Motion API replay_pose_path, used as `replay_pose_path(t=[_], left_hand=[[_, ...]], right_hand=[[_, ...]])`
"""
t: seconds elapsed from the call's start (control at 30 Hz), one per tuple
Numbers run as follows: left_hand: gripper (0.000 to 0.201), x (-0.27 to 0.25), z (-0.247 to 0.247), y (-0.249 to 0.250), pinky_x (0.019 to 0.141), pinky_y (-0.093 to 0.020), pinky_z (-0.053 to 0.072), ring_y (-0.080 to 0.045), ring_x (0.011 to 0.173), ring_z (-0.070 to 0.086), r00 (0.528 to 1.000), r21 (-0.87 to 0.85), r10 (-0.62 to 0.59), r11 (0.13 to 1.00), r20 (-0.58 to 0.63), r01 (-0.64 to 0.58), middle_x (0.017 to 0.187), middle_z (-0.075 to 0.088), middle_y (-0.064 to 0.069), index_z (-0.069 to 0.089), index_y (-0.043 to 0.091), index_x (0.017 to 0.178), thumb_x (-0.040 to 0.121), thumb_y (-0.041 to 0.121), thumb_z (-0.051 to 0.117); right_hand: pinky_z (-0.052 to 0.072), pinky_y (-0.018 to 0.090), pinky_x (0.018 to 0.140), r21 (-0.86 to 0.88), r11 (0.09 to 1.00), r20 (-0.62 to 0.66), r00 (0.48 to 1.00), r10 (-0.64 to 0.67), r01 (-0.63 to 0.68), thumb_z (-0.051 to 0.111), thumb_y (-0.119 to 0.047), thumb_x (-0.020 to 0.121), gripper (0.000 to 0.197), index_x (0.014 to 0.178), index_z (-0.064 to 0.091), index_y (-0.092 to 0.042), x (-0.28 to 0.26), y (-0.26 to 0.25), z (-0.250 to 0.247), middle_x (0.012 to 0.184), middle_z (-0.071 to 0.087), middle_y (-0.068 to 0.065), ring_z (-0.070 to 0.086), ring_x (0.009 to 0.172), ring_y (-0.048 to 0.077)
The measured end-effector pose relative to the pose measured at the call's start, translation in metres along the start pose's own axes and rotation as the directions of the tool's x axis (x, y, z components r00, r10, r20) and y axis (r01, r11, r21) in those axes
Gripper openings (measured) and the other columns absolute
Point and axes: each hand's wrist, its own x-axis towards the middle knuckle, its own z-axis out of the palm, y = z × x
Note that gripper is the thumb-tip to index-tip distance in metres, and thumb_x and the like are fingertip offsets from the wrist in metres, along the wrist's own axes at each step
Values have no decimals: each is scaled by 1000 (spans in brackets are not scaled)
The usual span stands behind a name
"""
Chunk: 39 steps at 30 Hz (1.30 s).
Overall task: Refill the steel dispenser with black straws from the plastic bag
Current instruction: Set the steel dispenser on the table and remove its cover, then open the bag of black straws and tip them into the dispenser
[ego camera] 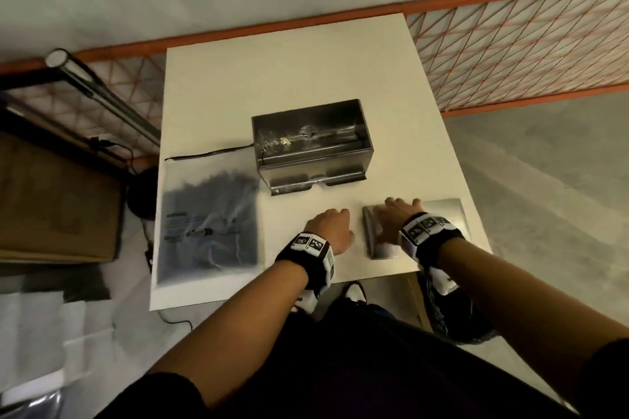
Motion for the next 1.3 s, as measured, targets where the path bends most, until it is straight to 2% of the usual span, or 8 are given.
replay_pose_path(t=[0.1,0.23,0.47,0.63,1.03,1.17,1.23,1.3], left_hand=[[46,-21,-18,-59,100,-43,50,-36,120,60,992,-158,-126,980,-25,121,140,57,-14,53,20,141,99,37,56],[30,-51,-34,-148,95,-41,54,-33,109,67,931,-372,-317,898,-182,234,120,72,-12,65,19,125,97,24,60],[26,-94,-39,-280,93,-34,49,-35,108,66,670,-699,-696,613,-257,368,112,72,-17,72,9,116,91,13,68],[36,-101,-28,-324,105,-40,41,-42,122,52,585,-696,-792,519,-173,496,130,55,-23,64,14,126,91,25,67],[77,-92,-15,-324,108,-44,45,-44,126,54,617,-816,-787,361,-8,451,140,52,-23,45,4,140,85,47,77],[91,-91,-15,-315,102,-40,49,-37,122,60,705,-837,-708,360,44,413,133,61,-15,51,2,137,75,64,77],[104,-82,0,-319,100,-41,53,-31,112,67,744,-836,-665,376,56,399,125,70,-8,63,11,128,53,83,72],[92,-86,5,-312,95,-41,56,-25,103,70,781,-845,-620,374,78,382,113,75,-3,72,22,114,49,87,74]], right_hand=[[44,40,99,202,972,13,992,-126,121,59,-52,89,58,137,48,-22,11,-62,-15,134,56,7,52,123,28],[41,34,102,347,916,25,974,-224,202,60,-46,91,47,129,58,-19,27,-139,-29,131,61,7,51,125,29],[55,44,89,638,765,69,982,-173,90,62,-39,91,43,112,68,-3,57,-229,-42,106,71,20,66,101,36],[60,49,75,695,718,49,994,-96,35,63,-46,79,44,103,67,-9,75,-260,-36,92,72,14,69,83,31],[58,48,81,790,613,25,1000,-12,-12,72,-49,79,54,118,61,-13,88,-283,-37,112,67,11,65,97,31],[54,46,89,767,642,11,999,-43,19,73,-48,79,55,120,61,-14,88,-290,-35,117,66,11,62,105,33],[50,37,88,738,673,-20,998,-52,50,72,-48,80,50,116,62,-15,89,-290,-31,116,66,10,62,106,32],[47,31,82,749,657,-52,996,-66,82,72,-44,81,33,100,63,-18,88,-288,-29,108,67,10,62,101,30]])
